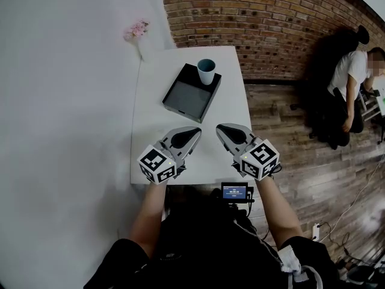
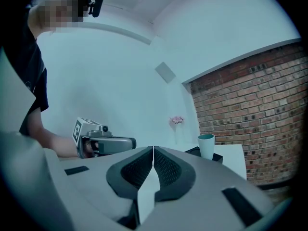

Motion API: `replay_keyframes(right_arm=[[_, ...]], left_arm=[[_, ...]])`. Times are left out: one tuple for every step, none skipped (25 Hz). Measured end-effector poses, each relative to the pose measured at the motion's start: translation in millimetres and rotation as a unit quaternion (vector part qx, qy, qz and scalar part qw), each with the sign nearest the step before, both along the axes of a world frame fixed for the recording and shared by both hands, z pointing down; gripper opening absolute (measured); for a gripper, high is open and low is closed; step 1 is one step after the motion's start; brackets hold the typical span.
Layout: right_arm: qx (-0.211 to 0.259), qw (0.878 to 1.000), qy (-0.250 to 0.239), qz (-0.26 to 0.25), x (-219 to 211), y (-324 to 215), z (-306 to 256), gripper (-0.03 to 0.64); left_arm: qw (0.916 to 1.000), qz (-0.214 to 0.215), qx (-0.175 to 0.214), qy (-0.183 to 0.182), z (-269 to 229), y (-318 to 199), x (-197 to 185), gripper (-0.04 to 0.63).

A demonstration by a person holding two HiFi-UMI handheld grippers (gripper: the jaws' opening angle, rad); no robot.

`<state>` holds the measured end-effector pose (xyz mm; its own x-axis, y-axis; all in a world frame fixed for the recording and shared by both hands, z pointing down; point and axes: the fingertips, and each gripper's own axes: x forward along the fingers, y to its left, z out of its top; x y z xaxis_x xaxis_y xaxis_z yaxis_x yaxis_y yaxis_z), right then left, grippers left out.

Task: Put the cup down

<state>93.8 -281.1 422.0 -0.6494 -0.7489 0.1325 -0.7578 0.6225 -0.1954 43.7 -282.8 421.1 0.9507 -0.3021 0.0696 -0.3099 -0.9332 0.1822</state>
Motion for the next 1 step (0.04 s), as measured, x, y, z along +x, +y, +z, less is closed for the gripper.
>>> replay_keyframes(right_arm=[[0.0,1.0,0.0,0.0,0.0,-0.1,0.1,0.018]], left_arm=[[1.0,0.001,0.0,0.0,0.1,-0.1,0.3,0.008]])
